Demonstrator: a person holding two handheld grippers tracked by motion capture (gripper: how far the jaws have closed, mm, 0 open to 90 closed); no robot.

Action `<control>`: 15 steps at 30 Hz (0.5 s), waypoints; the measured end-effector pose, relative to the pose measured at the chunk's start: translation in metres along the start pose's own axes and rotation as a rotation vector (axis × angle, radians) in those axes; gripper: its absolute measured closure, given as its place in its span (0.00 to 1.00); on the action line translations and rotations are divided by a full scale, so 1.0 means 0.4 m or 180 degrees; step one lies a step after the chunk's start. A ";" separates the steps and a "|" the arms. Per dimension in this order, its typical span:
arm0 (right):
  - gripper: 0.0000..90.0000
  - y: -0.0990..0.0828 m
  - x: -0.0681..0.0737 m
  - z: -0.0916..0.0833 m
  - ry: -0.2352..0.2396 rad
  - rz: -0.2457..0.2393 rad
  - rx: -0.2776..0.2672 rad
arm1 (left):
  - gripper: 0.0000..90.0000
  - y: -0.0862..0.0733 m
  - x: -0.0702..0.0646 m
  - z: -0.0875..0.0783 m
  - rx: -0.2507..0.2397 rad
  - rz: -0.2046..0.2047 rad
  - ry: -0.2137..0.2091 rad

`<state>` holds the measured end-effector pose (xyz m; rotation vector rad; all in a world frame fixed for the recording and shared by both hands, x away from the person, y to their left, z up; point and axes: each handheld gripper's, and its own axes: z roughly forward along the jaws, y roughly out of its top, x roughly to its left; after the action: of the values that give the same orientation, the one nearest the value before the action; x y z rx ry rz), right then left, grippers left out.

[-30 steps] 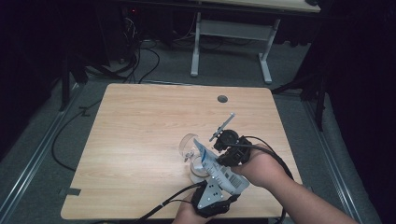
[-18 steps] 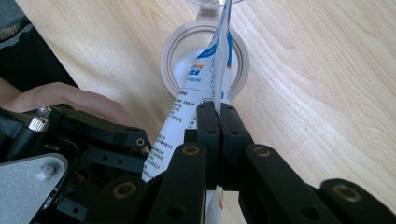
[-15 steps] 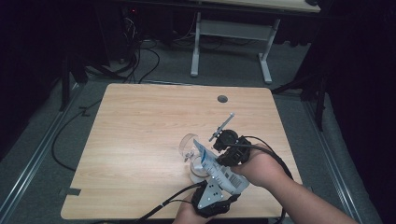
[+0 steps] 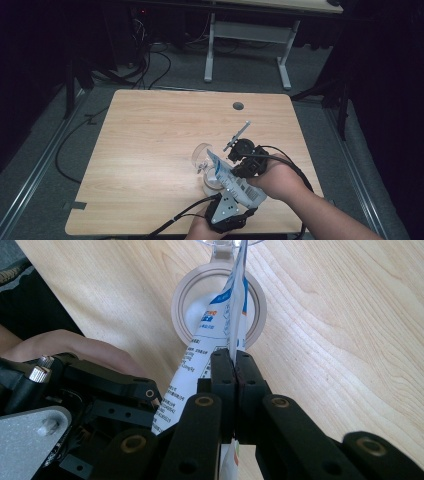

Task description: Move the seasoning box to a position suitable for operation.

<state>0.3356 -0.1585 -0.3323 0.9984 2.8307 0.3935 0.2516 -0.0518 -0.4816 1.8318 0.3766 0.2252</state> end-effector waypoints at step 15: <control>1.00 0.003 0.001 0.000 -0.0009 -0.0003 -0.0006 | 0.66 0.002 0.002 -0.002 -0.0006 0.0004 0.0003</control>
<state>0.3360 -0.1574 -0.3321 0.9963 2.8276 0.3944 0.2523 -0.0509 -0.4807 1.8302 0.3757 0.2273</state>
